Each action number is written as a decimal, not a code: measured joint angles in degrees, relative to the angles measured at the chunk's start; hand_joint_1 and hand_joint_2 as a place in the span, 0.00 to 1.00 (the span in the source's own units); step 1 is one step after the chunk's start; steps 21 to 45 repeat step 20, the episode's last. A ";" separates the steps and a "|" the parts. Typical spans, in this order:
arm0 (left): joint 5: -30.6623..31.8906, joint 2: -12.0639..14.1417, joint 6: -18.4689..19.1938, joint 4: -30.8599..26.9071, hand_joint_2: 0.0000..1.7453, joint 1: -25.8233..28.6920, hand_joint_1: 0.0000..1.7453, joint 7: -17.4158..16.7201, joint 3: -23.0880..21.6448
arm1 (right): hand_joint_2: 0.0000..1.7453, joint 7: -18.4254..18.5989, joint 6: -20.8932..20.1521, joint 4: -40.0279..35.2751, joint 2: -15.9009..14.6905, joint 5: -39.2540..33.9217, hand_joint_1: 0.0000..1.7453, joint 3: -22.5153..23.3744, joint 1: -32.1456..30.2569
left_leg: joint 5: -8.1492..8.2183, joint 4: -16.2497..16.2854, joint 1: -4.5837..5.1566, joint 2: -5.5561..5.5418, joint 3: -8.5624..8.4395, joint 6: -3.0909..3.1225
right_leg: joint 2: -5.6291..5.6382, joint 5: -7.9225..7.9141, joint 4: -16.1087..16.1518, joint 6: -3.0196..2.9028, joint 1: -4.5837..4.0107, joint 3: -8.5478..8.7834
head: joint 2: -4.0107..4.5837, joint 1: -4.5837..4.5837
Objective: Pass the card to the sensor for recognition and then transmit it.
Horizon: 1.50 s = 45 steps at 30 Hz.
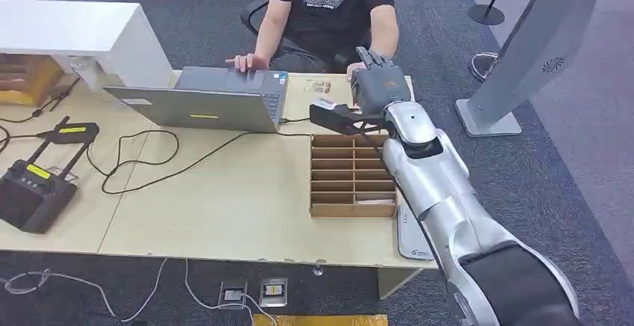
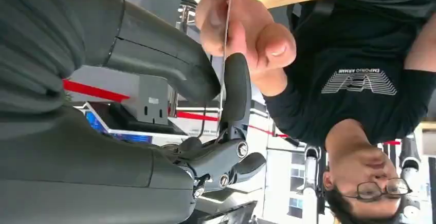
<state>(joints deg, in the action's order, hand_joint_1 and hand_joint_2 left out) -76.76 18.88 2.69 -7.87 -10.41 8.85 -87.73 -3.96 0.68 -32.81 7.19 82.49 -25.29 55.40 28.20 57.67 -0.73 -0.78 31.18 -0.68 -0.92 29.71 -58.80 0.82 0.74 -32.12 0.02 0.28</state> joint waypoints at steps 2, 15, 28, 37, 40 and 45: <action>0.37 0.00 0.13 0.00 0.00 0.00 0.00 0.02 0.00 | 0.00 -0.02 -0.02 0.28 -0.11 0.09 0.00 0.00 0.05 | 0.00 0.00 0.00 0.00 0.00 0.00 | 0.00 0.00 0.00 0.00 0.00 0.00 | 0.00 0.00; 1.68 0.00 0.24 0.00 0.00 -0.20 0.00 0.02 0.00 | 0.00 -1.05 3.30 0.70 -0.39 0.83 0.00 0.20 0.49 | 0.00 0.01 0.00 0.03 -0.05 0.00 | 0.03 0.00 0.00 0.00 0.00 -0.01 | 0.00 0.00; 1.75 -0.02 0.15 0.00 0.00 -0.25 0.00 0.02 0.00 | 0.00 -1.00 4.85 0.70 -2.73 0.26 0.00 1.68 2.09 | 0.00 0.03 0.01 0.03 -0.06 0.00 | 0.02 -0.01 0.04 0.00 0.01 0.00 | 0.00 0.00; 1.75 -0.02 0.15 0.00 0.00 -0.25 0.00 0.02 0.00 | 0.00 -1.00 4.85 0.70 -2.73 0.26 0.00 1.68 2.09 | 0.00 0.03 0.01 0.03 -0.06 0.00 | 0.02 -0.01 0.04 0.00 0.01 0.00 | 0.00 0.00; 1.75 -0.02 0.15 0.00 0.00 -0.25 0.00 0.02 0.00 | 0.00 -1.00 4.85 0.70 -2.73 0.26 0.00 1.68 2.09 | 0.00 0.03 0.01 0.03 -0.06 0.00 | 0.02 -0.01 0.04 0.00 0.01 0.00 | 0.00 0.00; 1.75 -0.02 0.15 0.00 0.00 -0.25 0.00 0.02 0.00 | 0.00 -1.00 4.85 0.70 -2.73 0.26 0.00 1.68 2.09 | 0.00 0.03 0.01 0.03 -0.06 0.00 | 0.02 -0.01 0.04 0.00 0.01 0.00 | 0.00 0.00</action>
